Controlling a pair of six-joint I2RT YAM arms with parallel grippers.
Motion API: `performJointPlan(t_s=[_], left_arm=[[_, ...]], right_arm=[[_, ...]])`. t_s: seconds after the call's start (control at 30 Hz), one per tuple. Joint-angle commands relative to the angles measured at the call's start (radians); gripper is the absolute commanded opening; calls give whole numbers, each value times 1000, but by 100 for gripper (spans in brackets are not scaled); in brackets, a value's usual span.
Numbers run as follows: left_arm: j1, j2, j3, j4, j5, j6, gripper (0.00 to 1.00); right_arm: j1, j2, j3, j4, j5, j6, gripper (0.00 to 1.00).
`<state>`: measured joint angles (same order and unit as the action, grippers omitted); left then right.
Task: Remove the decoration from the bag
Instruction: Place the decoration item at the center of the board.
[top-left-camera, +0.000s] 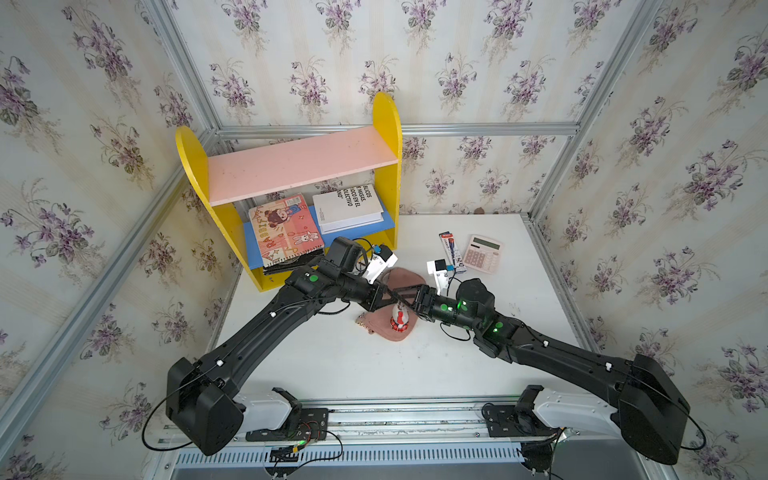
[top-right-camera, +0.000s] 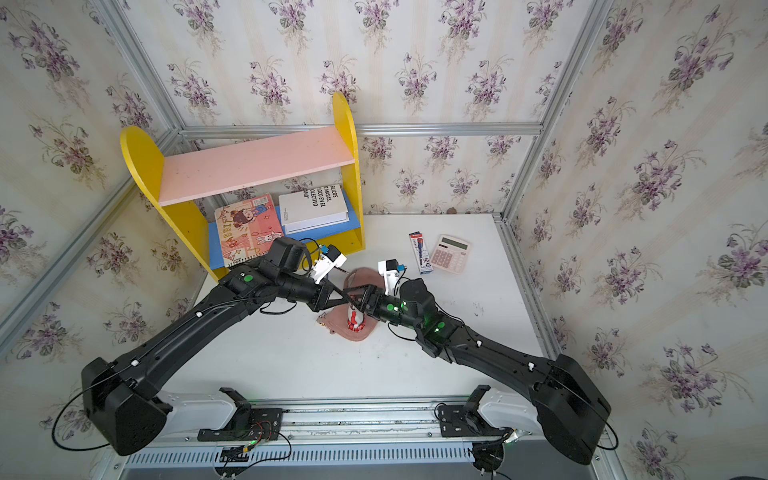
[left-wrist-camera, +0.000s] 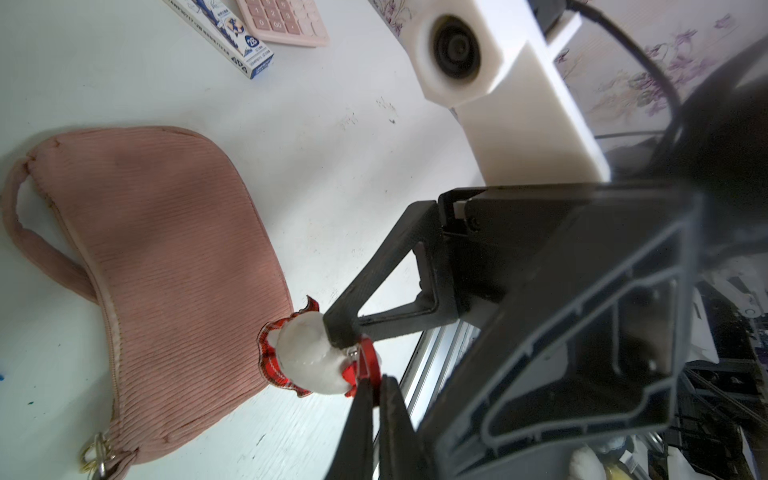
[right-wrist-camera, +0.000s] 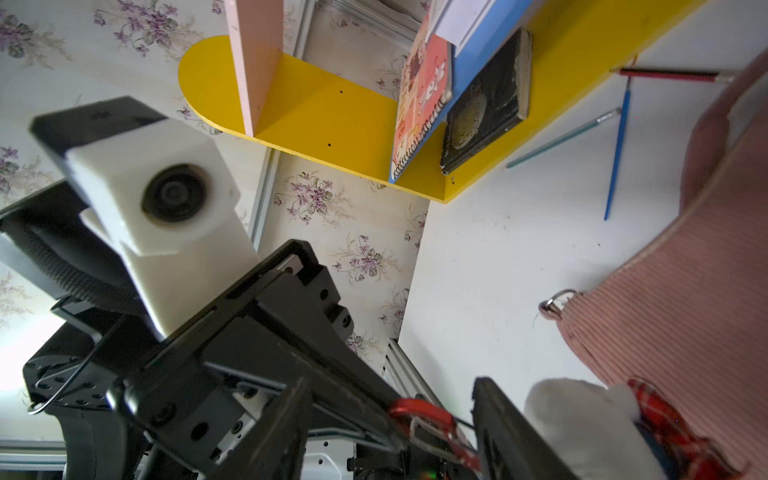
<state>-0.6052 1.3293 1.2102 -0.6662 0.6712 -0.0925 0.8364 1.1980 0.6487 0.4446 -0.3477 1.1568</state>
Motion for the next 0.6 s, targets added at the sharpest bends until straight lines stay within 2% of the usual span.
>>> performJointPlan(t_s=[0.0,0.27,0.47,0.57], left_arm=[[-31,19,17,13,16,83,0],[-104,42,4,54,-9,87,0],[-148,39,-20,86,-7,88,0],[-153,37,-29,85,-15,92,0]], right_arm=[[4,9,3,-118,-73,132,64],[2,-22,-48,-127,11,332,63],[-24,-18,-139,29,30,517,63],[-37,-36,-162,41,48,527,64]])
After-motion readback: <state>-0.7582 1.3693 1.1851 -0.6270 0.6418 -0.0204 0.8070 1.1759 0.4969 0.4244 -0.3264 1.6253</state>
